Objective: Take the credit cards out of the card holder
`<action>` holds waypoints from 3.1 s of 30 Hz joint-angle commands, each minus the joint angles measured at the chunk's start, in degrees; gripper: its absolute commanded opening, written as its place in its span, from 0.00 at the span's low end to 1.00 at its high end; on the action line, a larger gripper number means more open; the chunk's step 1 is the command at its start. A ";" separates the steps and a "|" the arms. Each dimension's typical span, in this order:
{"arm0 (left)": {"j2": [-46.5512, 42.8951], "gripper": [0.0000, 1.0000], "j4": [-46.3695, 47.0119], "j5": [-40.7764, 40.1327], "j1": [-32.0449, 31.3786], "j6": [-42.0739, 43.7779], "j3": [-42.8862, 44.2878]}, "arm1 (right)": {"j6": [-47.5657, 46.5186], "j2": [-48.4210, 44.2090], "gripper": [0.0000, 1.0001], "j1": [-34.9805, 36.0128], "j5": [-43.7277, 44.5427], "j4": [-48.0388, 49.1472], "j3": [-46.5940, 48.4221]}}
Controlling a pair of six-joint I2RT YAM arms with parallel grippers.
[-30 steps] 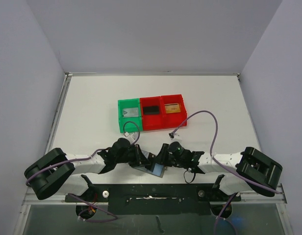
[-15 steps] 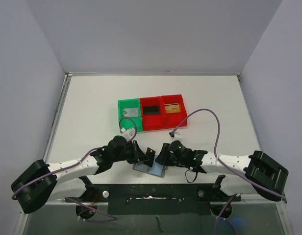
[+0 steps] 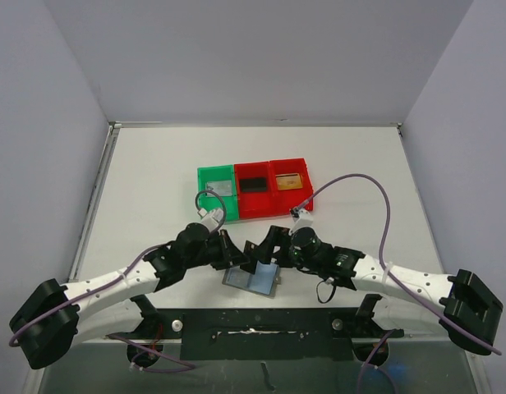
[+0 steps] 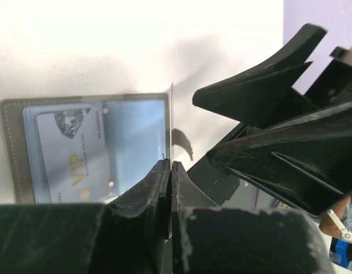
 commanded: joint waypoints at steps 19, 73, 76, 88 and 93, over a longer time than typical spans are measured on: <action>-7.64 0.00 14.42 -3.55 0.68 -14.62 -3.42 | -3.41 -19.07 0.98 -1.83 -0.17 -0.69 1.83; -0.25 0.00 39.39 24.99 16.66 -17.54 -4.59 | 1.47 0.95 0.61 -20.97 -31.09 26.75 -0.83; -2.01 0.00 39.59 23.78 16.77 -17.82 -6.70 | 2.26 3.19 0.58 -20.55 -32.71 30.16 -0.11; -2.17 0.00 46.71 22.04 17.78 -22.64 -9.84 | 2.84 3.19 0.55 -19.31 -33.49 33.61 0.31; -3.52 0.00 46.66 20.62 19.08 -24.01 -10.78 | 4.24 1.94 0.55 -18.83 -30.25 35.21 -1.14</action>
